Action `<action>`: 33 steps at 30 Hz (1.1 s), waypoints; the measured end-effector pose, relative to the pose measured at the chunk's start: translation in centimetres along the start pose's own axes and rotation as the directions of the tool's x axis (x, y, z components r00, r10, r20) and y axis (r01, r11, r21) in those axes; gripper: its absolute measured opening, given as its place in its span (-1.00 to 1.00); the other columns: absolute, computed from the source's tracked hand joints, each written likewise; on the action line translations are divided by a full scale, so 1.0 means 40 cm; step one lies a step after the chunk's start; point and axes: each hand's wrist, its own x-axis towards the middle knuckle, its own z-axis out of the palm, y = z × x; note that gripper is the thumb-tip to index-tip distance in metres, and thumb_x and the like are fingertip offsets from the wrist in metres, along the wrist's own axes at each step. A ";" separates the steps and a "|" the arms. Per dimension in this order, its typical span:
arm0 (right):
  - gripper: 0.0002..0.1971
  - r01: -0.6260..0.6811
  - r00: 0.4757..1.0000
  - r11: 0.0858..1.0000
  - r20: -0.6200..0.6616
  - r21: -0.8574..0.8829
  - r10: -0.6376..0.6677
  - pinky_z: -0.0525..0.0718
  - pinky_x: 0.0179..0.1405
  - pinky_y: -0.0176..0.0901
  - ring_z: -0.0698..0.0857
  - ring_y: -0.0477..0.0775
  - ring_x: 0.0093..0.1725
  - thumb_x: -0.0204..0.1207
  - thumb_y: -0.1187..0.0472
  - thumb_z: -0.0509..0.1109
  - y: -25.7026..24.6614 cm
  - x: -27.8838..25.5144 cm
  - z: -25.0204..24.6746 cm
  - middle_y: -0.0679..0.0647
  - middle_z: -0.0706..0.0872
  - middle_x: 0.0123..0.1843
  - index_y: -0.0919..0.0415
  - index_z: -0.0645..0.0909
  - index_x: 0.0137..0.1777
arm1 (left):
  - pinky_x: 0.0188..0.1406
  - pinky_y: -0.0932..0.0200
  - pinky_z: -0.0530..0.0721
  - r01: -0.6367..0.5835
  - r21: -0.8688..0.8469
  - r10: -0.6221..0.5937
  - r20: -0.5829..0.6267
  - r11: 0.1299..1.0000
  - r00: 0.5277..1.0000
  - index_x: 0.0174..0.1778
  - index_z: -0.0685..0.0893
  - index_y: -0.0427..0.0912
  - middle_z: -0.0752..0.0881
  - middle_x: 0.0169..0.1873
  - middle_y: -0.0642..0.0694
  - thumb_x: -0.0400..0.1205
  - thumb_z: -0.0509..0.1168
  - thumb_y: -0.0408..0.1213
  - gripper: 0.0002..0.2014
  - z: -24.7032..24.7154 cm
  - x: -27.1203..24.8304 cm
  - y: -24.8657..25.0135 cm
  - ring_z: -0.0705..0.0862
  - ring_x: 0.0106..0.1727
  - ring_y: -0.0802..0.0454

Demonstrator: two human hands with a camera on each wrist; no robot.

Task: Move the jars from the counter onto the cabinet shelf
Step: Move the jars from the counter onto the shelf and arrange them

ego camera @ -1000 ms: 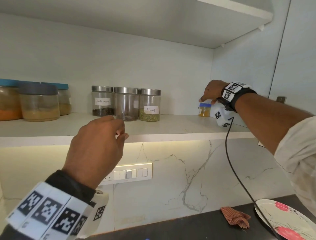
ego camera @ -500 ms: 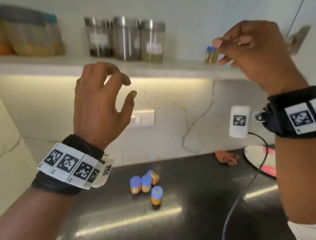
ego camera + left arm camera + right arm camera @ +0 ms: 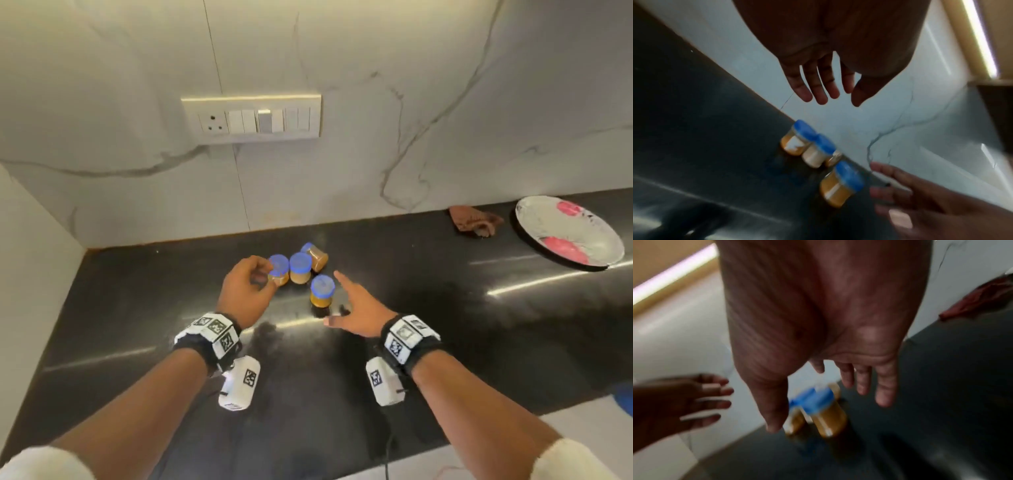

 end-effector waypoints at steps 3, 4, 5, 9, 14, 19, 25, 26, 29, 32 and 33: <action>0.18 0.001 0.995 0.999 -0.099 0.047 0.004 0.41 0.72 0.00 0.45 0.19 0.73 0.40 -0.01 0.77 0.043 0.010 0.079 0.15 0.44 0.74 -0.08 0.10 0.91 | 0.25 -0.04 0.68 0.023 0.101 -0.027 0.033 0.995 0.999 0.13 0.68 -0.20 0.63 0.16 -0.17 0.41 0.50 -0.14 -0.60 0.035 -0.015 -0.083 0.65 0.03 0.05; 0.16 0.019 0.989 0.997 -0.149 0.068 -0.009 0.42 0.70 -0.06 0.47 0.16 0.71 0.39 0.03 0.78 0.044 0.013 0.095 0.13 0.46 0.72 -0.08 0.14 0.90 | 0.35 0.01 0.61 0.036 0.142 -0.041 0.037 0.989 0.998 0.15 0.66 -0.20 0.55 0.25 -0.21 0.39 0.49 -0.11 -0.55 0.042 -0.007 -0.104 0.62 0.18 -0.05; 0.14 0.033 0.982 0.996 -0.190 0.077 -0.017 0.42 0.69 -0.08 0.49 0.14 0.70 0.39 0.06 0.77 0.047 0.017 0.110 0.12 0.47 0.71 -0.07 0.17 0.89 | 0.44 0.06 0.51 0.057 0.184 -0.065 0.040 0.981 0.997 0.18 0.62 -0.22 0.47 0.35 -0.25 0.39 0.51 -0.09 -0.51 0.051 0.004 -0.125 0.55 0.35 -0.13; 0.12 0.097 0.967 0.995 -0.240 0.027 -0.088 0.39 0.75 -0.06 0.45 0.12 0.74 0.41 0.14 0.75 0.051 0.051 0.131 0.08 0.45 0.77 0.02 0.17 0.90 | 0.58 -0.06 0.42 0.058 0.262 -0.082 0.082 0.963 0.993 0.49 0.46 -0.25 0.27 0.57 -0.32 0.40 0.65 -0.15 -0.22 0.075 0.080 -0.144 0.38 0.63 -0.32; 0.02 0.096 0.957 0.995 -0.275 0.013 -0.088 0.54 0.56 -0.11 0.60 0.08 0.57 0.45 0.06 0.72 0.037 0.079 0.138 0.05 0.55 0.64 -0.02 0.26 0.85 | 0.60 -0.30 0.49 0.034 0.305 -0.089 0.170 0.952 0.981 0.75 0.28 0.06 0.08 0.76 -0.27 0.41 0.66 -0.12 0.00 0.128 0.148 -0.167 0.32 0.70 -0.38; -0.20 0.068 0.926 0.998 -0.374 0.015 -0.057 0.70 0.45 0.09 0.71 0.13 0.41 0.51 0.10 0.68 0.025 0.093 0.157 0.05 0.68 0.48 -0.03 0.45 0.73 | 0.55 -0.33 0.51 -0.054 0.369 -0.048 0.264 0.928 0.963 0.77 0.25 0.12 0.20 0.75 -0.18 0.48 0.61 -0.08 -0.04 0.168 0.184 -0.188 0.31 0.70 -0.34; -0.37 0.070 0.909 0.994 -0.416 0.085 -0.028 0.81 0.21 -0.02 0.80 0.04 0.15 0.47 0.01 0.71 0.030 0.090 0.138 -0.07 0.82 0.23 -0.07 0.58 0.52 | 0.49 -0.12 0.56 0.013 0.276 -0.064 0.177 0.961 0.982 0.68 0.42 -0.15 0.48 0.57 -0.25 0.57 0.49 -0.33 -0.27 0.176 0.190 -0.199 0.58 0.50 -0.30; -0.38 0.080 0.909 0.991 -0.415 0.107 -0.029 0.78 0.18 -0.18 0.79 -0.02 0.12 0.48 0.01 0.72 0.031 0.084 0.129 -0.10 0.81 0.19 -0.04 0.60 0.51 | 0.45 -0.11 0.57 0.029 0.271 -0.077 0.168 0.962 0.983 0.68 0.40 -0.14 0.50 0.55 -0.23 0.56 0.50 -0.33 -0.27 0.172 0.185 -0.197 0.61 0.47 -0.28; -0.43 0.060 0.935 0.979 -0.354 0.196 0.014 0.68 0.10 -0.48 0.78 -0.13 0.01 0.52 0.05 0.71 0.027 0.063 0.093 -0.12 0.78 0.13 0.02 0.61 0.48 | 0.36 -0.14 0.66 0.084 0.219 -0.121 0.163 0.972 0.979 0.72 0.26 -0.07 0.56 0.45 -0.22 0.50 0.55 -0.29 -0.12 0.154 0.162 -0.173 0.67 0.34 -0.21; -0.52 0.043 0.959 0.964 -0.282 0.261 0.033 0.77 0.15 -0.15 0.82 -0.05 0.00 0.60 0.08 0.62 0.016 0.042 0.048 -0.03 0.81 0.14 -0.03 0.61 0.48 | 0.16 -0.11 0.72 0.117 0.128 -0.135 0.143 0.985 0.981 0.63 0.26 -0.03 0.63 0.24 -0.14 0.39 0.60 -0.17 -0.08 0.132 0.140 -0.127 0.71 0.12 -0.13; -0.55 0.064 0.958 0.960 -0.287 0.272 0.018 0.76 0.12 -0.14 0.81 -0.10 -0.02 0.62 0.11 0.58 0.009 0.033 0.024 -0.05 0.80 0.15 -0.04 0.61 0.48 | 0.05 -0.08 0.71 0.108 0.115 -0.122 0.128 0.988 0.984 0.50 0.35 -0.04 0.65 0.14 -0.12 0.35 0.60 -0.13 -0.18 0.123 0.135 -0.103 0.71 0.04 -0.12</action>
